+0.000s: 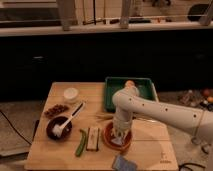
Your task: Wipe red bowl with towel
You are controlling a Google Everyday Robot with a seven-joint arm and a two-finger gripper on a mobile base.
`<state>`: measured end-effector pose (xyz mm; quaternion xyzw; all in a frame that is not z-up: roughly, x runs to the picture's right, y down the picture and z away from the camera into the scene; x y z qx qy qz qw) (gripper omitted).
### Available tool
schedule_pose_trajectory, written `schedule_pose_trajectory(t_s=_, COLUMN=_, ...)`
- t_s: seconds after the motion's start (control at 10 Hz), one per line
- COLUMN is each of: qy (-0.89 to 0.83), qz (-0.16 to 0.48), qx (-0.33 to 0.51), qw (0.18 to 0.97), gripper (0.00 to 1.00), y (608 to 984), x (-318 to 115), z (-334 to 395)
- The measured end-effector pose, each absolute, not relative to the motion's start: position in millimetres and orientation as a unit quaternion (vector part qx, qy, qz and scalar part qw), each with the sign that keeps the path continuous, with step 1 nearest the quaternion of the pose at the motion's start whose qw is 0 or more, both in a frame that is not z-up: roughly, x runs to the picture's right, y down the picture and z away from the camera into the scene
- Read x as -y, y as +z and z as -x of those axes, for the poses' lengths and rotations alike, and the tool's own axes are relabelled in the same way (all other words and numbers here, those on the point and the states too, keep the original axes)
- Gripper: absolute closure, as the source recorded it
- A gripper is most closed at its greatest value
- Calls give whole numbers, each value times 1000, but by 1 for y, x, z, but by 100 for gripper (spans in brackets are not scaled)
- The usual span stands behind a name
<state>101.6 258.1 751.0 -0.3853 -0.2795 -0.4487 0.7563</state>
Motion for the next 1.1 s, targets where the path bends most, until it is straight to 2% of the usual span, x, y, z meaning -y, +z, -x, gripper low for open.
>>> schedule_pose_trajectory(t_s=0.5, qy=-427, qz=378, qx=240, qw=786, gripper=100, y=765, x=-230, z=-131)
schedule_pose_trajectory(t_s=1.1, qy=-481, qz=351, qx=267, qw=758, gripper=100, y=777, x=-212, z=-70)
